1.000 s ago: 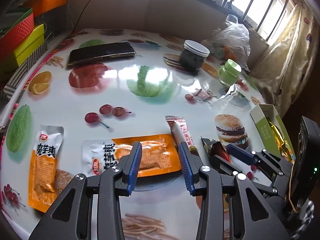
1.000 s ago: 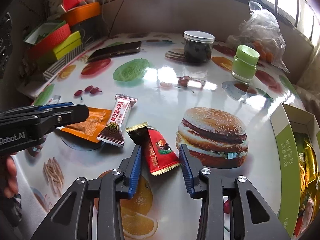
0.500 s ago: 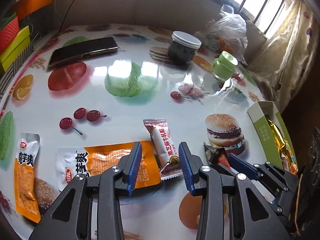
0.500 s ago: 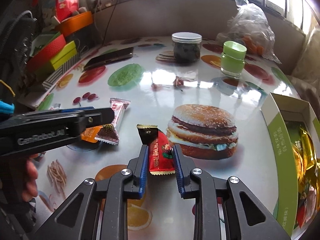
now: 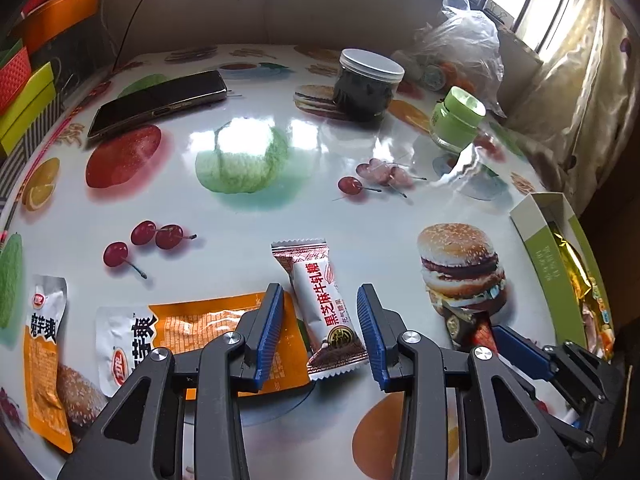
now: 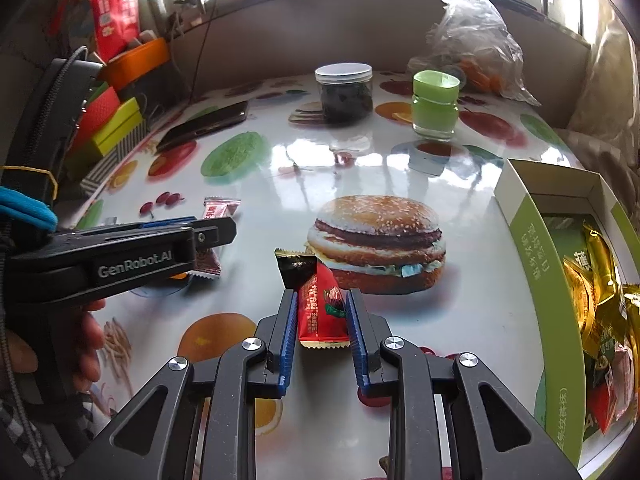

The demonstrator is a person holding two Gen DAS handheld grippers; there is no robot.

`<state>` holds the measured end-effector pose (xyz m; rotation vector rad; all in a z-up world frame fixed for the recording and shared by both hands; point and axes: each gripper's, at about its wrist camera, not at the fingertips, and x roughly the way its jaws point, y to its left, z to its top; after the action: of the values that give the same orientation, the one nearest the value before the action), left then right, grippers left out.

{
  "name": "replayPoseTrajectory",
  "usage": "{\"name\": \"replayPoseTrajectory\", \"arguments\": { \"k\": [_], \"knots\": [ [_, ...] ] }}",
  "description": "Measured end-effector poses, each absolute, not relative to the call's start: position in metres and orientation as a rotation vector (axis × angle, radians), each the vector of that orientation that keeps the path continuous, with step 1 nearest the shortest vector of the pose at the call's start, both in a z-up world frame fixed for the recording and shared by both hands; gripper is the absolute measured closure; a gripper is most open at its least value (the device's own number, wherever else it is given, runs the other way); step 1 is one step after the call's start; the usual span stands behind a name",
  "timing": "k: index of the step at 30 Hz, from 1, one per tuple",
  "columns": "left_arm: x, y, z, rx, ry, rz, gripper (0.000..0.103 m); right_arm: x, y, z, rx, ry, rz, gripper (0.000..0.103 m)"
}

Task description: Organize snacks

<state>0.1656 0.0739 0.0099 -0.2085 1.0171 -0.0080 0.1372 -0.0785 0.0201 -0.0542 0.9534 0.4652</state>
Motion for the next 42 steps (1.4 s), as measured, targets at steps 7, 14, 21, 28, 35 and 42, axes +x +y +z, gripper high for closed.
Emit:
{"name": "replayPoseTrajectory", "arguments": {
  "k": [7, 14, 21, 28, 35, 42],
  "knots": [
    [0.166, 0.074, 0.009, -0.205, 1.009, -0.002, 0.064, 0.138, -0.082, 0.02, -0.041, 0.954, 0.462, 0.08],
    [0.166, 0.074, 0.009, -0.209, 1.005, 0.002, 0.065, 0.138, -0.084, 0.02, -0.032, 0.952, 0.459, 0.08],
    [0.165, 0.077, 0.01, -0.221, 1.001, 0.012, 0.076, 0.136, -0.086, 0.021, -0.027, 0.951, 0.457, 0.08],
    [0.164, 0.076, 0.011, -0.223, 0.996, 0.011, 0.078, 0.133, -0.087, 0.023, -0.031, 0.942, 0.461, 0.08],
    [0.158, 0.076, 0.019, -0.224, 0.979, 0.011, 0.078, 0.131, -0.088, 0.03, -0.03, 0.927, 0.457, 0.08],
    [0.156, 0.073, 0.017, -0.214, 0.983, 0.026, 0.078, 0.126, -0.091, 0.034, -0.026, 0.922, 0.451, 0.08]
  ]
}}
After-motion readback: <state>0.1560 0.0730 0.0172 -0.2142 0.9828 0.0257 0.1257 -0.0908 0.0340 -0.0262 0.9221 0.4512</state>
